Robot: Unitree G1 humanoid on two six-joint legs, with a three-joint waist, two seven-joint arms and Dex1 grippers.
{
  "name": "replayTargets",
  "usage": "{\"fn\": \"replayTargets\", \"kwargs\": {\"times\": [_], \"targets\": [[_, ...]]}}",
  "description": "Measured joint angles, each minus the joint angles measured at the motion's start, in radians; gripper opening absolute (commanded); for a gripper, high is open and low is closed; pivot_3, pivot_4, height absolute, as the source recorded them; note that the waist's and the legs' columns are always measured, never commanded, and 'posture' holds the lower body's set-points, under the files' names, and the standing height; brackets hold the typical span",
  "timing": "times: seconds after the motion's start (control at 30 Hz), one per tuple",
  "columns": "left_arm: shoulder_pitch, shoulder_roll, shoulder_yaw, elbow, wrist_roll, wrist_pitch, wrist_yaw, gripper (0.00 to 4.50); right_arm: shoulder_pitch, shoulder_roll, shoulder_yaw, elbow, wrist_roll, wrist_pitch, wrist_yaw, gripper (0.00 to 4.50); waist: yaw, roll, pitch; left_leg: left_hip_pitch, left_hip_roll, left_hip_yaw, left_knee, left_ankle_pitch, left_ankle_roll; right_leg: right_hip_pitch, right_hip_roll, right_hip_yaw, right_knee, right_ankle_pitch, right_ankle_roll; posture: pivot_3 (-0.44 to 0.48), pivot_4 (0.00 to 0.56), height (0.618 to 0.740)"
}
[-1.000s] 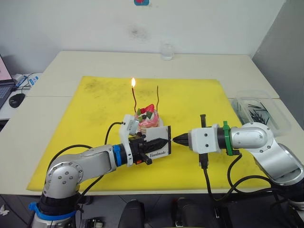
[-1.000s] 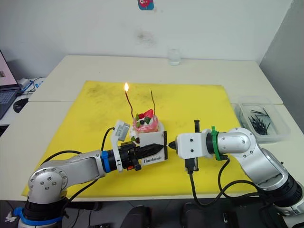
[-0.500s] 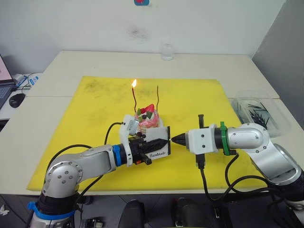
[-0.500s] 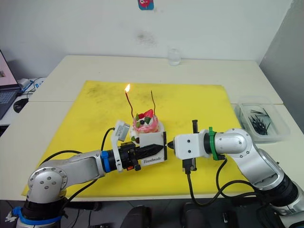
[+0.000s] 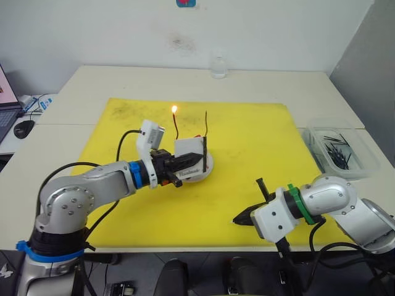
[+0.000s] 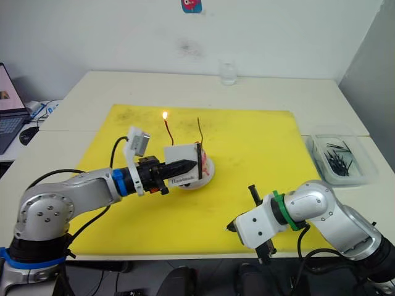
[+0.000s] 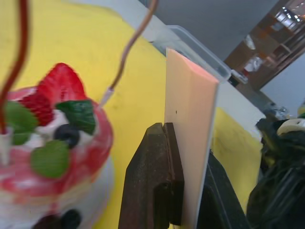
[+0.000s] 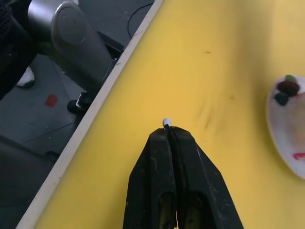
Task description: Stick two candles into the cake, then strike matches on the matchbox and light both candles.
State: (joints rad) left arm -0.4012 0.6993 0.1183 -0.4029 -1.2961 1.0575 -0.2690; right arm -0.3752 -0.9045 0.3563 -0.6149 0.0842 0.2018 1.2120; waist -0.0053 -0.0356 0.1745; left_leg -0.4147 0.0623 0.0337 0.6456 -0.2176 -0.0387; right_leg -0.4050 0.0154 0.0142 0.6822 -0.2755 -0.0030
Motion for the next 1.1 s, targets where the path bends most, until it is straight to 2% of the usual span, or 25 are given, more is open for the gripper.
{"fn": "replayTargets", "kwargs": {"times": [0.23,0.7,0.83,0.97,1.1], "targets": [[0.106,0.007,0.002,-0.075,-0.040,0.026,-0.040,0.00,-0.016,0.012,-0.068,0.009,0.036,0.071,-0.029,0.03,0.002,0.000,0.000,0.000,0.001,0.000,0.000,0.000,0.000,0.000,-0.002,0.000,0.000,0.000,0.000,0.000,0.150,0.729],[0.116,0.001,-0.007,-0.081,-0.036,0.025,-0.048,0.00,-0.031,0.023,-0.095,0.009,0.055,0.113,-0.060,0.03,0.003,0.000,0.000,0.000,0.001,0.000,0.000,0.000,0.000,0.000,-0.002,0.000,0.000,0.000,0.000,0.000,0.150,0.729],[0.175,0.019,-0.005,-0.096,-0.029,0.026,-0.068,0.00,-0.048,0.041,-0.103,0.010,0.058,0.130,-0.080,0.03,-0.001,0.000,0.000,0.000,0.001,0.000,0.000,0.000,0.000,0.000,-0.002,0.001,0.000,0.000,0.000,0.000,0.150,0.729],[0.260,0.048,0.003,-0.097,0.013,0.024,-0.100,0.00,-0.188,0.086,-0.111,0.074,0.051,0.154,-0.111,0.03,-0.004,0.000,0.000,0.000,0.001,0.000,0.000,0.000,0.000,0.000,-0.001,0.000,0.001,0.000,-0.001,0.000,0.150,0.729],[0.284,0.049,-0.004,-0.099,0.049,0.021,-0.127,0.00,-0.318,0.167,-0.098,0.192,0.003,0.151,-0.172,0.03,-0.001,0.000,0.000,0.000,0.000,0.000,0.000,0.000,0.000,0.000,-0.001,0.000,0.000,0.000,-0.001,0.000,0.150,0.729]]}}
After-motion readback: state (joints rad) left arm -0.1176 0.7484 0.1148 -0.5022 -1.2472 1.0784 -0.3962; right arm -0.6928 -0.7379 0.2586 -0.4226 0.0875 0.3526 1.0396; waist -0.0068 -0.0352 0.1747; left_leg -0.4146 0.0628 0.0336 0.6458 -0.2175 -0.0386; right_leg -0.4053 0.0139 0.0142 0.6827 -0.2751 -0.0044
